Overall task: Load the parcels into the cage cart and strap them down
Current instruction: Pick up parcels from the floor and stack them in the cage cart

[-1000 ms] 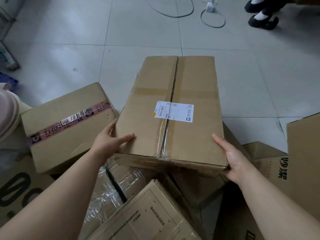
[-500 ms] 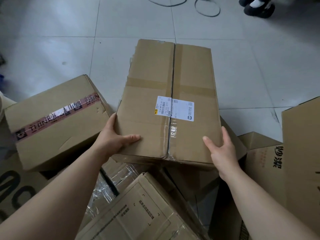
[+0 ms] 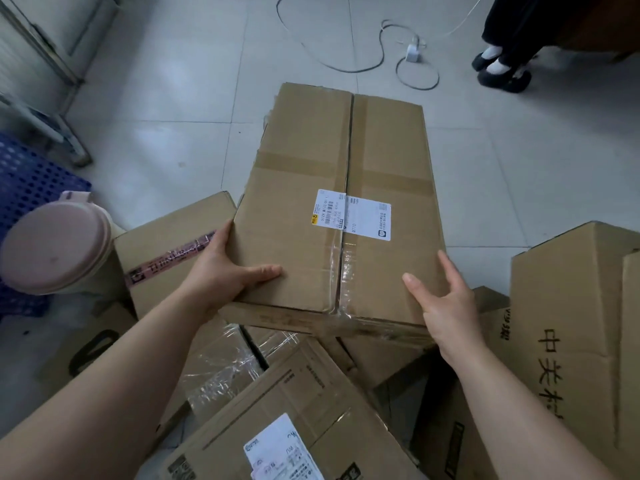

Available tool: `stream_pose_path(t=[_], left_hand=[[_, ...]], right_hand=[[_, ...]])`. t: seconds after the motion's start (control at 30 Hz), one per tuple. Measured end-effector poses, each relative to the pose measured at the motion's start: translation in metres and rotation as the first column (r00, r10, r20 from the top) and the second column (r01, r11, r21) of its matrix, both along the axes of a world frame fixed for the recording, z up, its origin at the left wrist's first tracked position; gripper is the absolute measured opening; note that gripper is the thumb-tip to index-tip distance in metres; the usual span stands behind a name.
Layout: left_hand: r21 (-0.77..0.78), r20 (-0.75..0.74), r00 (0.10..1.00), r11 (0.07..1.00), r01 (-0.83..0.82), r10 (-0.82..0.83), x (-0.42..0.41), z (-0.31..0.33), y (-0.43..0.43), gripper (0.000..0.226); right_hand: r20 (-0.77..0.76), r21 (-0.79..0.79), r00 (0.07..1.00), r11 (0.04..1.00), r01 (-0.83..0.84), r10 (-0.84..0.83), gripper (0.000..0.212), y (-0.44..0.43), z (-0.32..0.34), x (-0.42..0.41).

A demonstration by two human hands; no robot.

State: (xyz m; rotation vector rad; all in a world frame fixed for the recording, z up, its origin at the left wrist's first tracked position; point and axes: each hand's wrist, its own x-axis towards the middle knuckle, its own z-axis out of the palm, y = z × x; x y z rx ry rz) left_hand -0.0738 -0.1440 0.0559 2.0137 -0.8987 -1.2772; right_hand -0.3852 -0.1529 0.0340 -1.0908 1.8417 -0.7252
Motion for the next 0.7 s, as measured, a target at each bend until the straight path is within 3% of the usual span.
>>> stream_pose_path(t=[0.13,0.37,0.53,0.7], left_hand=[[-0.011,0.051,0.998,0.999,-0.031,0.032,0.010,0.079,0.040,0.142],[-0.117,0.029,0.981,0.975,-0.187,0.192,0.005,0.223,0.142,0.106],[-0.144,0.000,0.947,0.937,-0.317,0.320,-0.002,0.297,0.229,0.107],[-0.184,-0.015,0.867,0.851,-0.492,0.498,-0.031,0.343,0.316,0.108]], right_hand=[[-0.005,-0.023,0.996,0.996,-0.089,0.088,0.080,0.020,0.082,0.011],[-0.037,-0.082,0.971,0.968,-0.238,0.236,0.075,0.077,0.222,0.026],[-0.083,-0.100,0.922,0.917,-0.385,0.378,0.076,0.118,0.294,0.033],[-0.133,-0.105,0.817,0.812,-0.574,0.561,0.075,0.153,0.343,0.034]])
